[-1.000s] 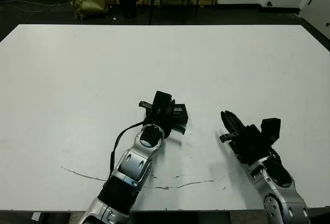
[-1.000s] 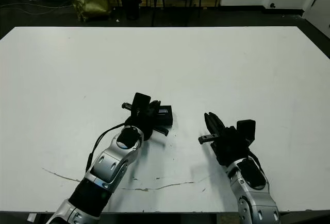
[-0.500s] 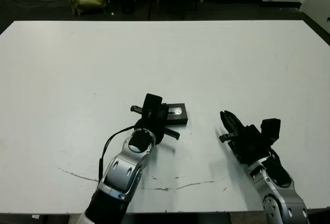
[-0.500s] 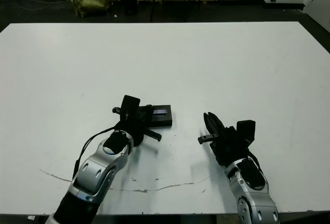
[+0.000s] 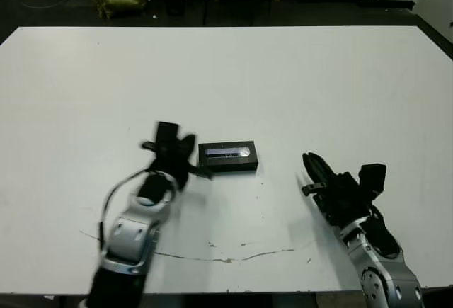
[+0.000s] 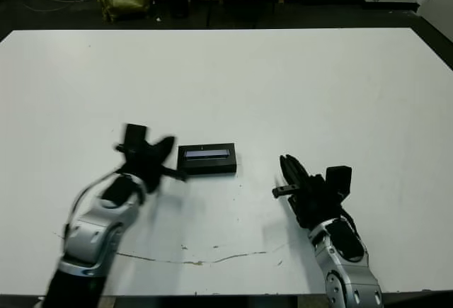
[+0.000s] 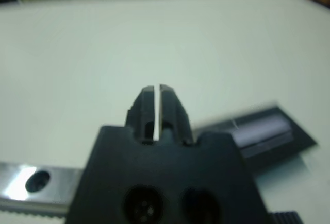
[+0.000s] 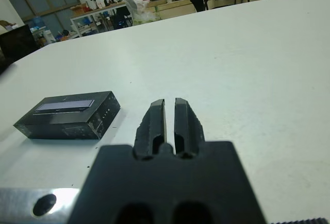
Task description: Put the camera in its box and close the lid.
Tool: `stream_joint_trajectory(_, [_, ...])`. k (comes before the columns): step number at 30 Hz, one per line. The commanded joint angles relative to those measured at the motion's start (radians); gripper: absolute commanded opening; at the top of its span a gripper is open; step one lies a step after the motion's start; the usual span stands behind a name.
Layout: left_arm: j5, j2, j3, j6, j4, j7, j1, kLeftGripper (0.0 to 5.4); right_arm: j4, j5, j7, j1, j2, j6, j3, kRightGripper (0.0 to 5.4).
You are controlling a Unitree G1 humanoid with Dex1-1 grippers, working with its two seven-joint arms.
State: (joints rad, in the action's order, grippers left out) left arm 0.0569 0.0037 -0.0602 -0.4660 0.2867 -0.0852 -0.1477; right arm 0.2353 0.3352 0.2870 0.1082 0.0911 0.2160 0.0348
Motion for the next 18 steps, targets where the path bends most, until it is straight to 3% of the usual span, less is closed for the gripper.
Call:
stream_joint_trajectory(1, [0.016,0.039,0.077,0.085,0.057,-0.003,0.028,0.02,-0.006,-0.018,-0.016,0.007,0.006,0.009,0.001,0.00])
stream_joint_trajectory(8, [0.047,0.078,0.228,0.424,0.003,-0.008,0.066,0.02,0.052,-0.062,-0.094,-0.012,0.002,0.023,0.003,0.00])
stream_joint_trajectory(15, [0.088,0.033,0.252,0.619,-0.135,0.004,0.101,0.02,0.113,-0.054,-0.204,-0.053,-0.054,0.050,0.037,0.00])
stream_joint_trajectory(18, [0.088,0.004,0.241,0.627,-0.171,0.026,0.124,0.02,0.128,-0.061,-0.257,-0.071,-0.084,0.046,0.045,0.00])
